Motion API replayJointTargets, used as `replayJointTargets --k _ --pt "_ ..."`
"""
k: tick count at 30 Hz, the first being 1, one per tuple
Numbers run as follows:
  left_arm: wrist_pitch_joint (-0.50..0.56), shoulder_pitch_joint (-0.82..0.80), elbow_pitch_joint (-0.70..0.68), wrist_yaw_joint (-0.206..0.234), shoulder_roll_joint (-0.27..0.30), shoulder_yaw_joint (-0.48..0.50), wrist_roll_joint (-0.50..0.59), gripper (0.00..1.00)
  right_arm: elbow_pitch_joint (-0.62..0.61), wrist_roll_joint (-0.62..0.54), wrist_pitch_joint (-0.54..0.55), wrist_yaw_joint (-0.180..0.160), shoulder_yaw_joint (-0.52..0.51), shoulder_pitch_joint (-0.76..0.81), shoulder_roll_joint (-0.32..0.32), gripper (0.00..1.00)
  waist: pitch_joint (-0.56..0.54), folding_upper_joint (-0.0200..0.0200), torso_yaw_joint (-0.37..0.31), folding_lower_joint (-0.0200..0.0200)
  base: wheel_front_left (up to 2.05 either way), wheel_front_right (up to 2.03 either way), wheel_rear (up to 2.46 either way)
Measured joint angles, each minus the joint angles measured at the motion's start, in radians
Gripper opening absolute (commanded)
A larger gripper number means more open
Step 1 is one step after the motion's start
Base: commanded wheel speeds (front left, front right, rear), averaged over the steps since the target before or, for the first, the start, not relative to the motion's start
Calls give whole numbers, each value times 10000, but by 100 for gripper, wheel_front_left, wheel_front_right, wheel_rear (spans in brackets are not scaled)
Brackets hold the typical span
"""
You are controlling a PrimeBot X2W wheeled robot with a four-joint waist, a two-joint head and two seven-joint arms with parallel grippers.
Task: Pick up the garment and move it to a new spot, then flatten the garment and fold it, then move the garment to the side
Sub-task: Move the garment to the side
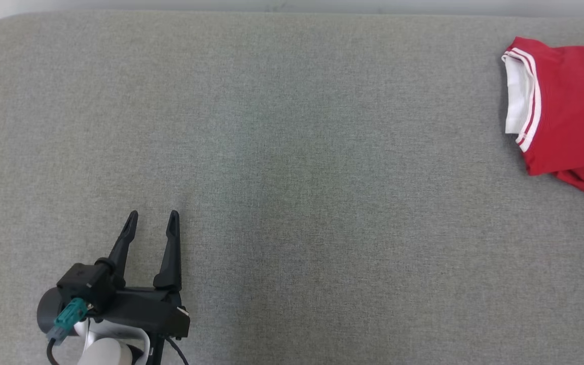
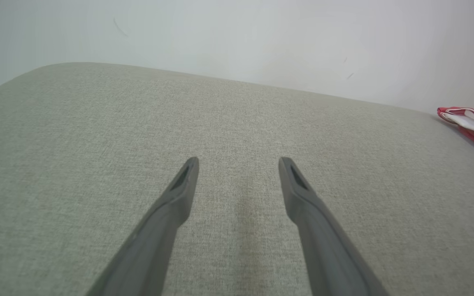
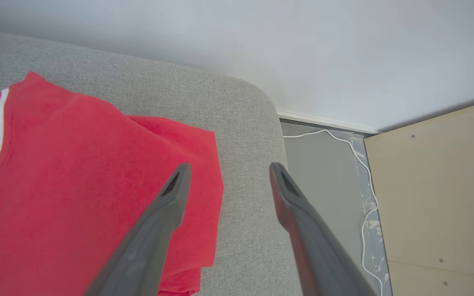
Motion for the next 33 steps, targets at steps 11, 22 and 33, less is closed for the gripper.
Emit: replayJointTargets --k 11,22,33 --pt "-35 6 376 0 -123 125 -77 100 -516 1645 -2443 842 -1417 598 1152 100 -563 0 -48 0 0 0 0" --pt "-36 865 629 29 46 637 -178 100 -1565 2366 -5973 1068 -2057 3125 2378 100 -1808 -1 -233 -1 0 0 0" --pt "-36 1610 604 121 40 660 -178 100 -2474 2010 -7929 754 -1983 5034 2523 100 -2990 -2 -425 -2 0 0 0"
